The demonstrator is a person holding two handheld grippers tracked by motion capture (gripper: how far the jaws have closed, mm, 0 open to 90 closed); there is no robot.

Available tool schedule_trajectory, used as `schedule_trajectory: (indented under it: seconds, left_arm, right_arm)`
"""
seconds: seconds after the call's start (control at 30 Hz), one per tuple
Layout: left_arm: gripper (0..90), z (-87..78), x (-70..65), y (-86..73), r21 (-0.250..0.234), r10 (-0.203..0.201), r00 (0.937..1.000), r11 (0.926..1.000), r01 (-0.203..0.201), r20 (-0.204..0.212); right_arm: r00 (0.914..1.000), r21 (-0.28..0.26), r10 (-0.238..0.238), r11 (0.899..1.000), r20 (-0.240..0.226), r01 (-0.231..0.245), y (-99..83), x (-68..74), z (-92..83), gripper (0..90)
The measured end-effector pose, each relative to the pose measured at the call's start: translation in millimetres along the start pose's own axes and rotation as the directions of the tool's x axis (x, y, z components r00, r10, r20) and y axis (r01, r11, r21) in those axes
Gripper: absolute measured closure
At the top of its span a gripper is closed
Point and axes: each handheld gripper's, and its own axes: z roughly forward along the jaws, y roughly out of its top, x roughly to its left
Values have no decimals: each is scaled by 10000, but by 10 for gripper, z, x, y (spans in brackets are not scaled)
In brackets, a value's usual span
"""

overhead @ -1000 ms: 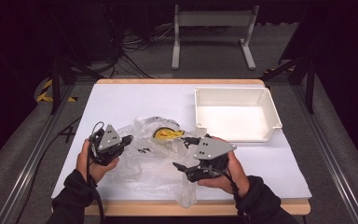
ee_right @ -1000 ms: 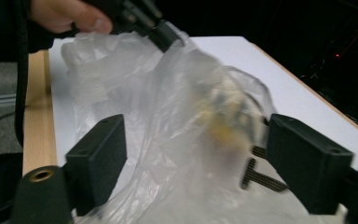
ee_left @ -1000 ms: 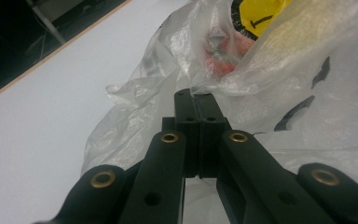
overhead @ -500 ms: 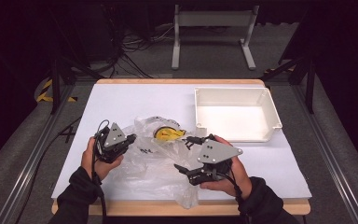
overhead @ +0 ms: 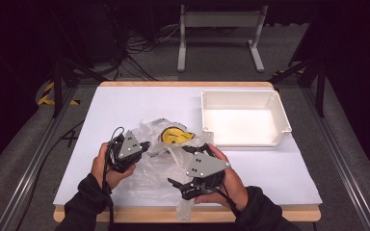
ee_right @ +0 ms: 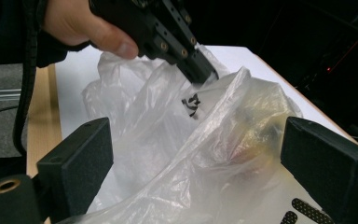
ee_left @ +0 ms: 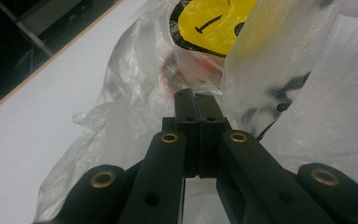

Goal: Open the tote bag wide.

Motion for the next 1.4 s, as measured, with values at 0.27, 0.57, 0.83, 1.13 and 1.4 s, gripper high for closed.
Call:
schedule_trajectory:
  seconds: [0.27, 0.57, 0.83, 1.13, 1.4]
  left_arm:
    - [899, 79, 82, -100, 373, -225, 9997, 9990, 230, -138]
    - [899, 54, 141, -71, -50, -415, 9990, 9991, 415, -150]
    - [898, 10, 225, -140, -132, -449, 9987, 9989, 446, -235]
    - [898, -56, 357, -198, -231, -576, 9958, 9982, 561, -706]
    - [877, -251, 514, -170, -723, -819, 9872, 9947, 726, -1365]
  right_arm:
    - [9997, -596, 123, 9982, 193, -112, 19, -47, -163, 78]
    - [9889, -706, -1070, 9925, -1029, 1000, 10, 77, -191, 340]
    - [9953, 1162, -552, 9922, 797, 458, -226, -125, 63, 580]
    - [9854, 1403, 335, 9884, 1672, -574, -423, -541, 278, 887]
    - [9882, 1337, -113, 9910, 1531, -94, -251, -655, 448, 900]
